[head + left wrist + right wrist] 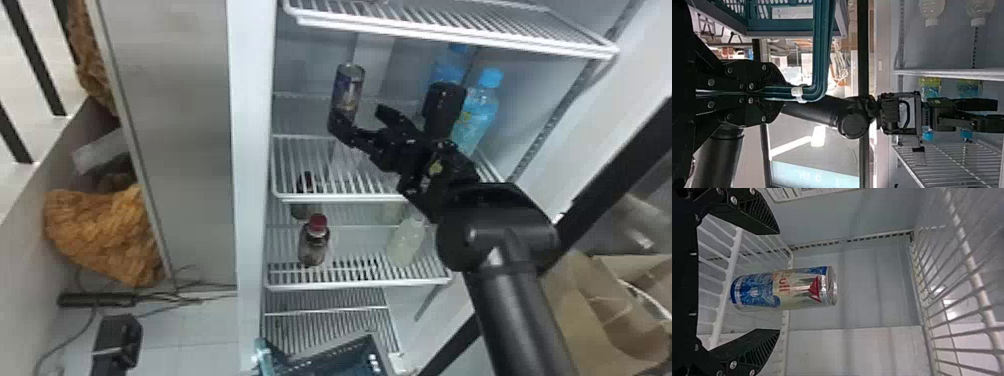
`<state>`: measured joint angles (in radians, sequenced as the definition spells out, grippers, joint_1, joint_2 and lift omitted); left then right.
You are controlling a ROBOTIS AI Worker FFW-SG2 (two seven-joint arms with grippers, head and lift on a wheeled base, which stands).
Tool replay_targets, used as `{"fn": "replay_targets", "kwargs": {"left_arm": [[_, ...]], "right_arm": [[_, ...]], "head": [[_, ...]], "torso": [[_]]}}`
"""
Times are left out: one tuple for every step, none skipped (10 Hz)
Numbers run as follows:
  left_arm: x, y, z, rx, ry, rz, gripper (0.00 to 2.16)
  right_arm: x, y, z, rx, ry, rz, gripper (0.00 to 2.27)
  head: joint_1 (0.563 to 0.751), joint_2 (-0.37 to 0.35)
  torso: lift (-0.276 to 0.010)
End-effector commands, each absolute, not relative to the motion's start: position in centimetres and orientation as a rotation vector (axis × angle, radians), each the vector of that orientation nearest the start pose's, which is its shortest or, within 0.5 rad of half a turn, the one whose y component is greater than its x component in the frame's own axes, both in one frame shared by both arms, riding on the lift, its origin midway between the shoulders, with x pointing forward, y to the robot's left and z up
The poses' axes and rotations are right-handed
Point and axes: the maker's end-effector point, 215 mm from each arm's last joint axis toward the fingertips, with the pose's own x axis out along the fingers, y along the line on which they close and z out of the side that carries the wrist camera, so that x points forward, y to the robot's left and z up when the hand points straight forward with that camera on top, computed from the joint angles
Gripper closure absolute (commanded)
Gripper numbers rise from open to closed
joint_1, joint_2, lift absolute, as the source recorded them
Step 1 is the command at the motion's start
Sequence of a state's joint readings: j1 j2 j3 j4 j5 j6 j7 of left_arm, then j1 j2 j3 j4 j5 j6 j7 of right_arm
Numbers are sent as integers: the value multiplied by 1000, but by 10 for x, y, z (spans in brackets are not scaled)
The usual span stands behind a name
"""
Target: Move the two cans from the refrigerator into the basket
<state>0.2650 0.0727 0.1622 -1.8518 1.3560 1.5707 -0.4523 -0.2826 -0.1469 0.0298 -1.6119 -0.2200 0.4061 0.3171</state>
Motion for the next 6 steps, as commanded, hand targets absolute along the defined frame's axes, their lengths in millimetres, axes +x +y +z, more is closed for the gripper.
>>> {"fn": "replay_targets", "kwargs": {"left_arm": [[252, 0, -334, -1332, 1024, -1215, 1196], [252, 0, -335, -1331, 1026, -1214, 1196], [252, 0, -334, -1333, 1023, -1216, 1196], [252, 0, -335, -1334, 1026, -1214, 1196], [252, 0, -335, -1334, 1026, -1214, 1197], [252, 0, -335, -1334, 1026, -1214, 1196]], "right_arm": [[672, -182, -259, 63, 91, 369, 156], [679, -182, -258, 63, 92, 365, 156], [684, -180, -258, 64, 96, 361, 156], [688, -178, -260, 61, 100, 362, 153], [692, -173, -262, 60, 104, 367, 150], [696, -171, -264, 63, 105, 368, 147]], "head": [[695, -221], [695, -219], [695, -217], [695, -214], [695, -212], [695, -207]], "torso": [[-35], [-35], [-35], [-35], [-35], [-35]]}}
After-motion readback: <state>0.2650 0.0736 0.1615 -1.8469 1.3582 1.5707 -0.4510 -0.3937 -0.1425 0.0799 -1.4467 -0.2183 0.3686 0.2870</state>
